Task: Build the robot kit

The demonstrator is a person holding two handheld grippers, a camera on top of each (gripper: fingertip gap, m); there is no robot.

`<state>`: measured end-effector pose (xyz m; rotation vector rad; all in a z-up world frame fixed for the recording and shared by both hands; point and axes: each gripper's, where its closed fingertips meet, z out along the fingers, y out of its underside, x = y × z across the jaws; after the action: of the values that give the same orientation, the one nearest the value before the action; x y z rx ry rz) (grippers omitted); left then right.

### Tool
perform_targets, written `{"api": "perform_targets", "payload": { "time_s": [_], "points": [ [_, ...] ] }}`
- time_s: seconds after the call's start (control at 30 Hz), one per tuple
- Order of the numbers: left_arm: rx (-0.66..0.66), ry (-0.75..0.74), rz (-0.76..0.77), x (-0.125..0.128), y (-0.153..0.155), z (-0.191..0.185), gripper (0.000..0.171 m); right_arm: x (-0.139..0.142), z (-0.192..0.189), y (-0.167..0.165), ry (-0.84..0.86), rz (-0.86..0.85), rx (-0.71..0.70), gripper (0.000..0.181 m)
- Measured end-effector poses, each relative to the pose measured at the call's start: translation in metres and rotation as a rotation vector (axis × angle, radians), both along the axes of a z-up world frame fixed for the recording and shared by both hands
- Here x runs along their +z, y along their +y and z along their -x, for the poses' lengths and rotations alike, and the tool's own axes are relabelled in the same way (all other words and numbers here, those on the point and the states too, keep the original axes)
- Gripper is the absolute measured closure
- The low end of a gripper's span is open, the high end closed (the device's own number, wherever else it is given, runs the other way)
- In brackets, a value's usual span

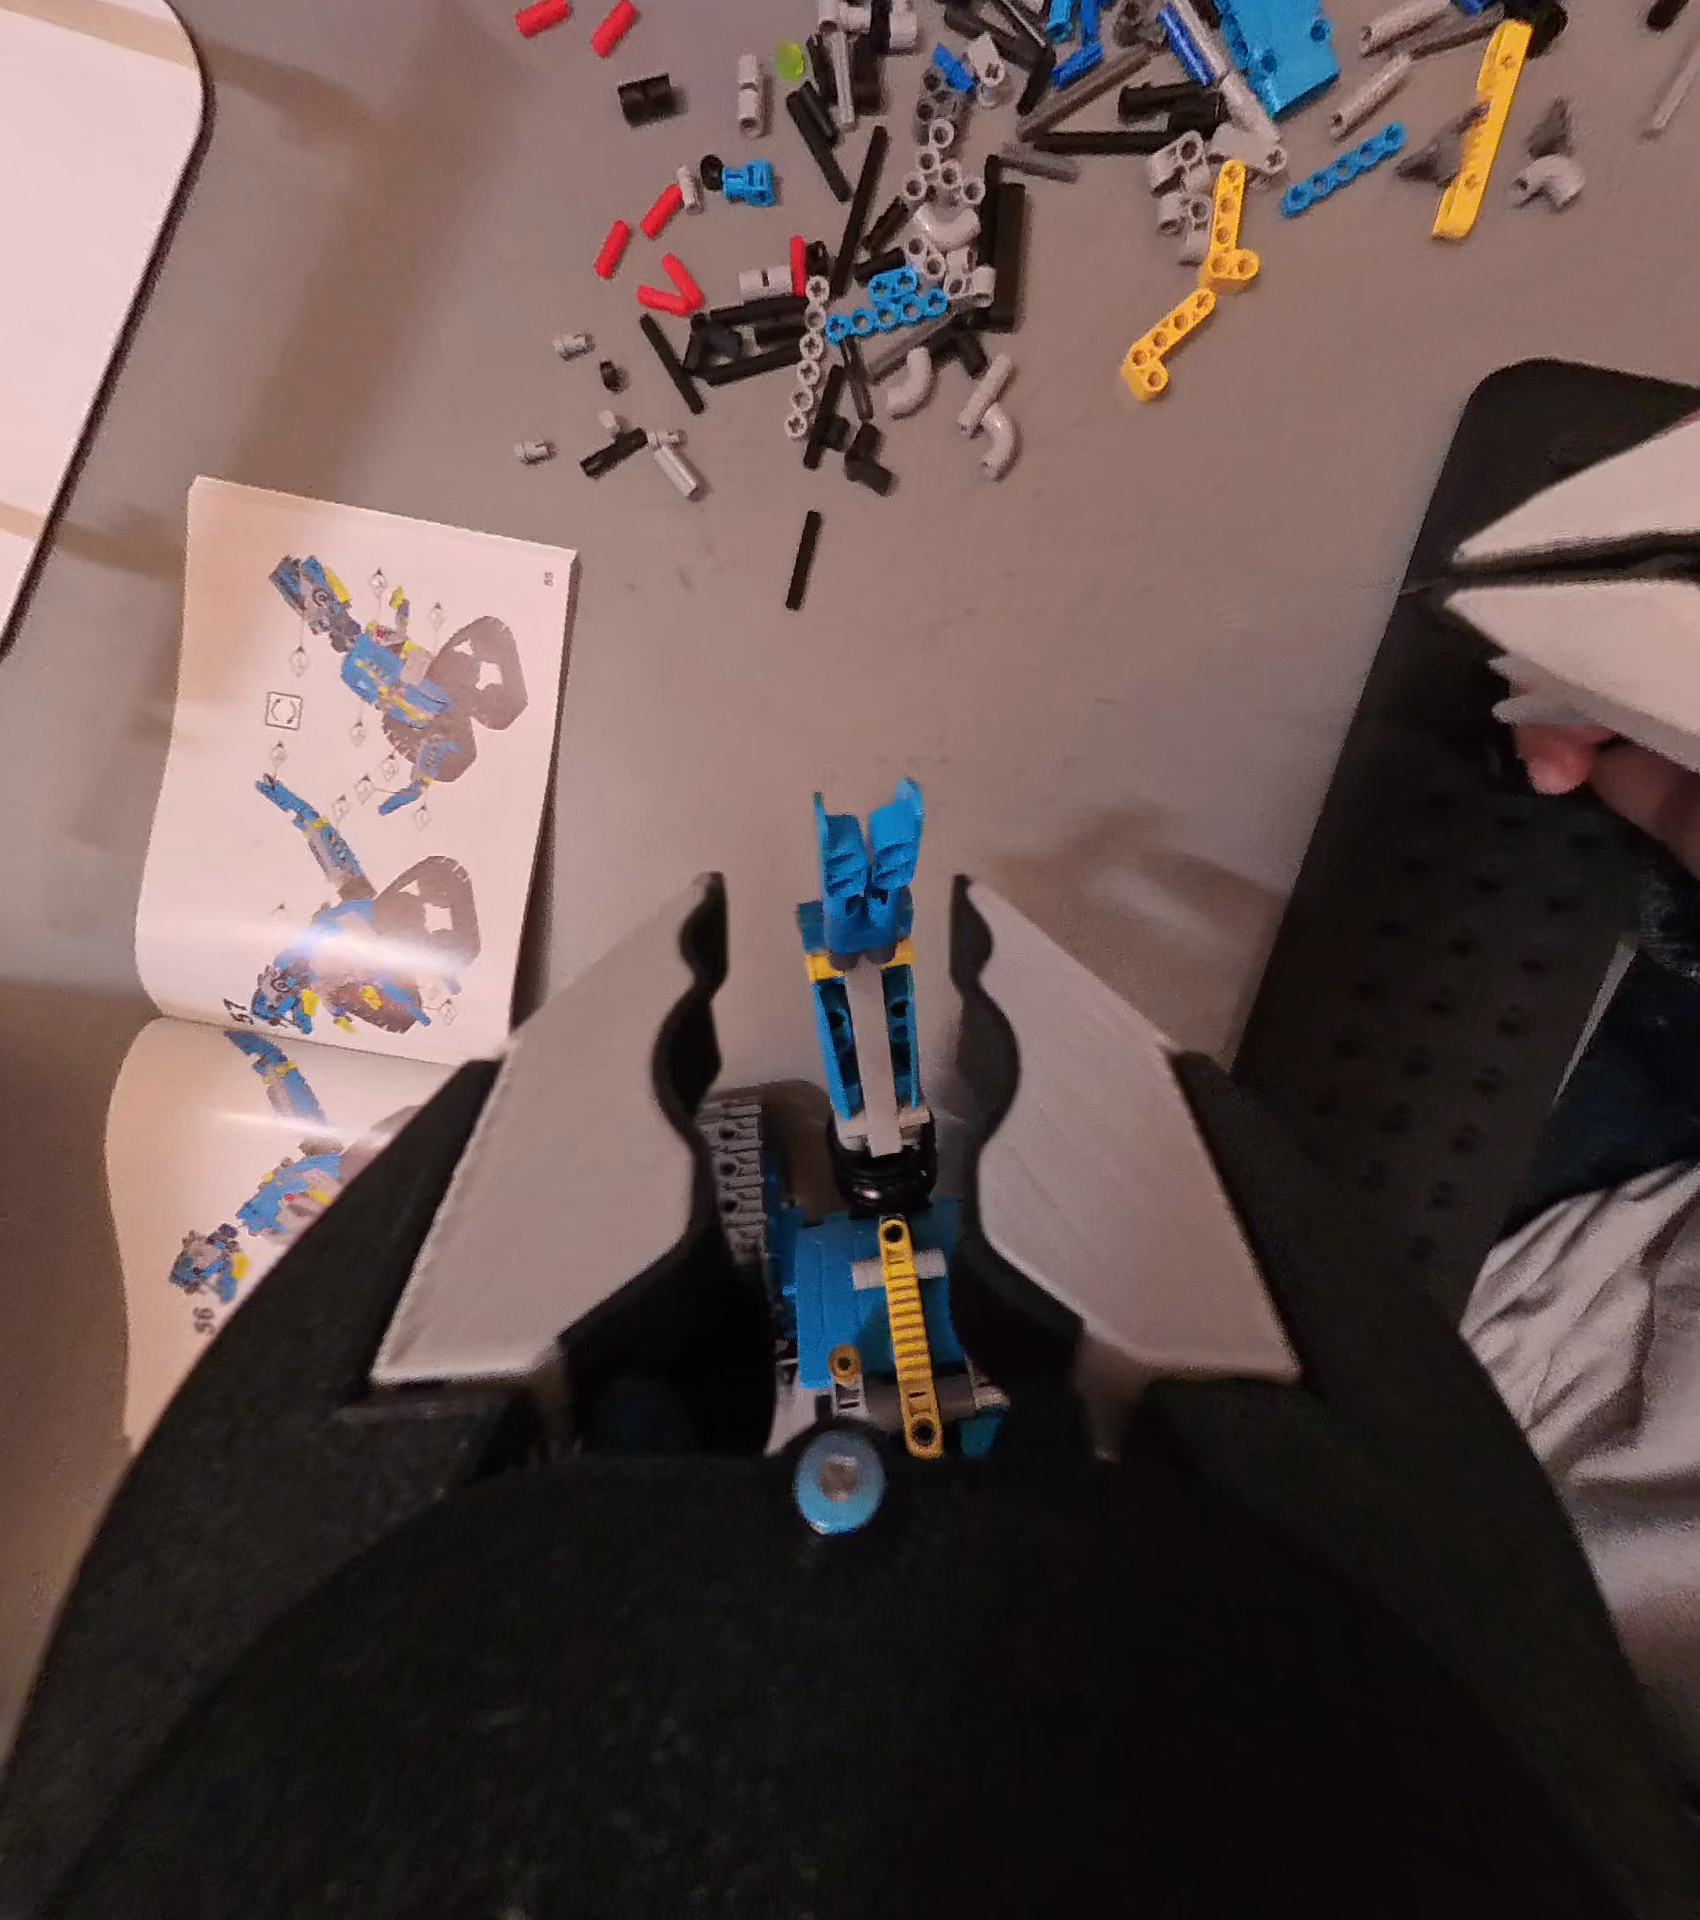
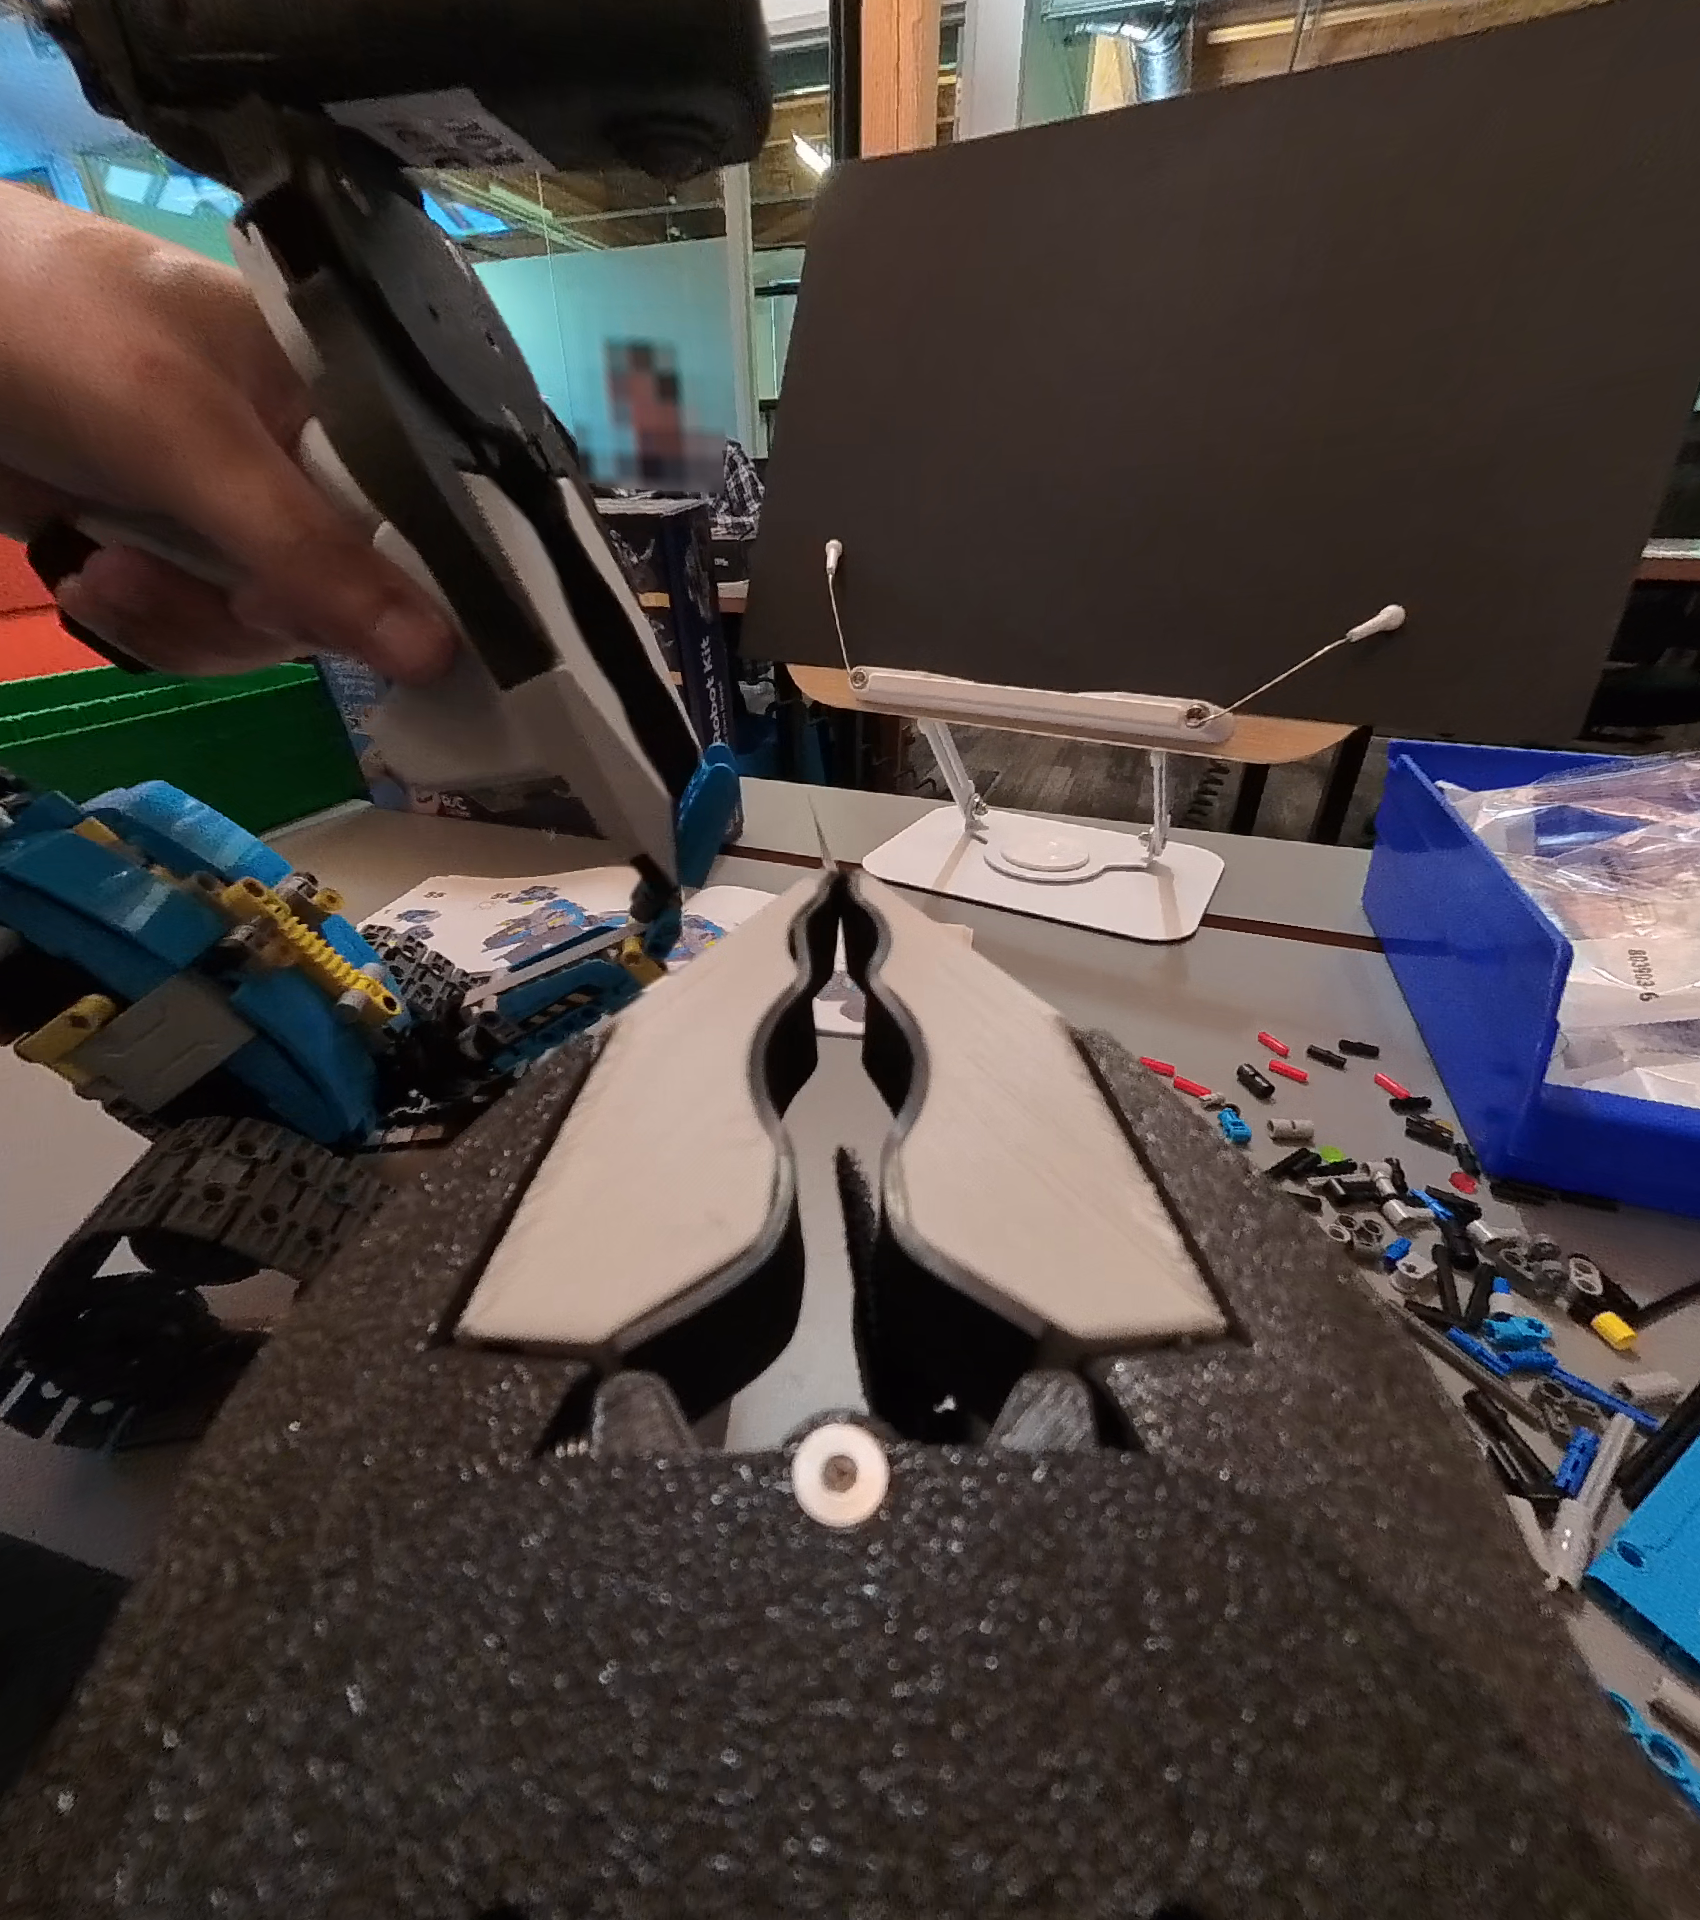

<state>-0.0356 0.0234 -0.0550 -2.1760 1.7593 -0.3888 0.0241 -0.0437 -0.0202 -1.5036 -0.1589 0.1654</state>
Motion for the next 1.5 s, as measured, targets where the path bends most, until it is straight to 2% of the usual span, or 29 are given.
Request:
{"api": "perform_targets", "payload": {
  "time_s": [0.17,0.23,0.37,0.47,0.67,0.93,1.03,1.17,1.3,1.37,1.5],
  "points": [
    [-0.035,0.026,-0.041,0.004,-0.008,-0.005,0.156,-0.002,0.002,-0.002,0.017,0.013,0.031,0.181],
    [-0.073,0.051,-0.065,0.003,-0.007,-0.004,0.156,-0.003,0.003,-0.002,0.026,0.018,0.044,0.181],
    [-0.12,0.047,0.037,0.004,-0.009,-0.003,0.157,-0.006,0.002,-0.006,0.021,0.024,0.045,0.181],
    [-0.214,0.02,0.122,0.004,-0.014,-0.003,0.157,-0.008,-0.001,-0.009,0.011,0.024,0.037,0.181],
    [-0.374,-0.064,0.33,0.003,-0.023,-0.006,0.157,-0.01,0.002,-0.008,-0.027,0.027,0.032,0.181],
    [-0.614,-0.207,0.729,0.004,-0.026,-0.004,0.157,-0.015,0.012,-0.003,-0.141,0.036,0.003,0.181],
    [-0.674,-0.274,0.89,0.003,-0.021,-0.004,0.157,-0.015,0.01,-0.003,-0.183,0.031,-0.041,0.181],
    [-0.677,-0.355,1.058,-0.001,-0.016,-0.007,0.157,-0.019,0.013,0.0,-0.316,0.037,-0.121,0.181],
    [-0.676,-0.464,1.033,0.004,-0.014,-0.007,0.152,-0.02,0.013,0.005,-0.53,0.064,-0.292,0.181],
    [-0.592,-0.509,0.978,0.006,-0.005,-0.011,0.13,-0.017,0.017,0.007,-0.62,0.081,-0.377,0.181],
    [-0.371,-0.599,0.726,0.018,0.029,-0.007,0.123,-0.001,0.03,0.008,-0.809,0.033,-0.512,0.181]
  ]
}}
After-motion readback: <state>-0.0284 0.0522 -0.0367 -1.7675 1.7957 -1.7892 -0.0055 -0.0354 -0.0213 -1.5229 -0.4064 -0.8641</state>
